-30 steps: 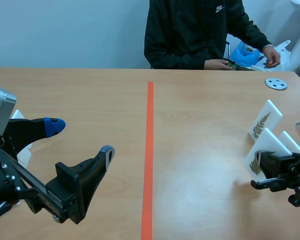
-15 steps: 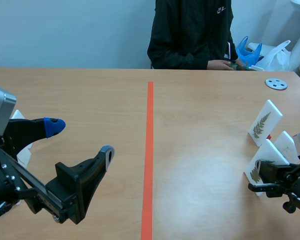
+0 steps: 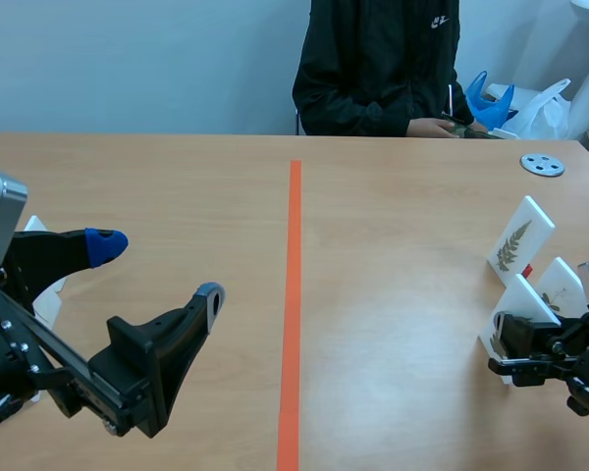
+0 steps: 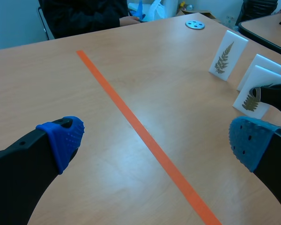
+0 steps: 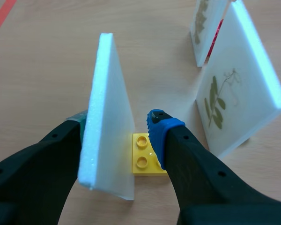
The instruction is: Sort the leaf by its shape. The table is split by an orange tape line. A compound leaf with several leaflets goes to the left side, a simple leaf with one blade goes to the right side. Return to the home posture when a red brick is placed on the table.
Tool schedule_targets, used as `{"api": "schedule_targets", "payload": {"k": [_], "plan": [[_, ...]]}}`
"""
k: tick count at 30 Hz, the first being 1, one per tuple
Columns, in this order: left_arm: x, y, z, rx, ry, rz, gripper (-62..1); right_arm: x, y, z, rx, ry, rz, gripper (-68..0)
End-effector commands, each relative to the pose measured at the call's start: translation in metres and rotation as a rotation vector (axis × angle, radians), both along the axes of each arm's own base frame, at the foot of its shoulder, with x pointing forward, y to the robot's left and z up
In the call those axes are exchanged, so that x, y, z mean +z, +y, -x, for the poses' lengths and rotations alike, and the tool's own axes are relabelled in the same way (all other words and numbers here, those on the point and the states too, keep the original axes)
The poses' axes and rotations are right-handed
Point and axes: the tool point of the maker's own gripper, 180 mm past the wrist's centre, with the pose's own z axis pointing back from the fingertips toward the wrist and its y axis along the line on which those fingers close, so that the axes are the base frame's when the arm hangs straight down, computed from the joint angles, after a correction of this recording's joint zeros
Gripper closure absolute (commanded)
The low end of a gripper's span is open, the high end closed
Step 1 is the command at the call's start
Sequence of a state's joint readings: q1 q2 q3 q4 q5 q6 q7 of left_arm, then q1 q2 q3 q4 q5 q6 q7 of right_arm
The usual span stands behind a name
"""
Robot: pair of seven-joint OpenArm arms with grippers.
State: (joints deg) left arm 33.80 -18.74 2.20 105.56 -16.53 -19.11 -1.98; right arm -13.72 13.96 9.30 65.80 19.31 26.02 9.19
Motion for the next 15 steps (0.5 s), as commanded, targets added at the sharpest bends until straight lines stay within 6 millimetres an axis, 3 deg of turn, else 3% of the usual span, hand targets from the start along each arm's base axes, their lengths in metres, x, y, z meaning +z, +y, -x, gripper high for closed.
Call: {"api": "schedule_targets", "payload": {"k": [1,5,9,15], "plan": [[0.009,-0.003,0.001,-0.007,-0.024,0.019,-62.3,0.025,-0.011,-0.012,-0.007,-0.080,0.014,-23.2],[0.009,-0.003,0.001,-0.007,-0.024,0.019,-62.3,0.051,-0.016,-0.018,0.013,-0.149,0.015,-32.3],[0.009,-0.003,0.001,-0.007,-0.025,0.020,-62.3,0.084,-0.016,-0.023,0.056,-0.223,0.020,-35.8],[0.009,-0.003,0.001,-0.007,-0.025,0.020,-62.3,0.132,-0.010,-0.024,0.106,-0.305,-0.011,-61.0]]}}
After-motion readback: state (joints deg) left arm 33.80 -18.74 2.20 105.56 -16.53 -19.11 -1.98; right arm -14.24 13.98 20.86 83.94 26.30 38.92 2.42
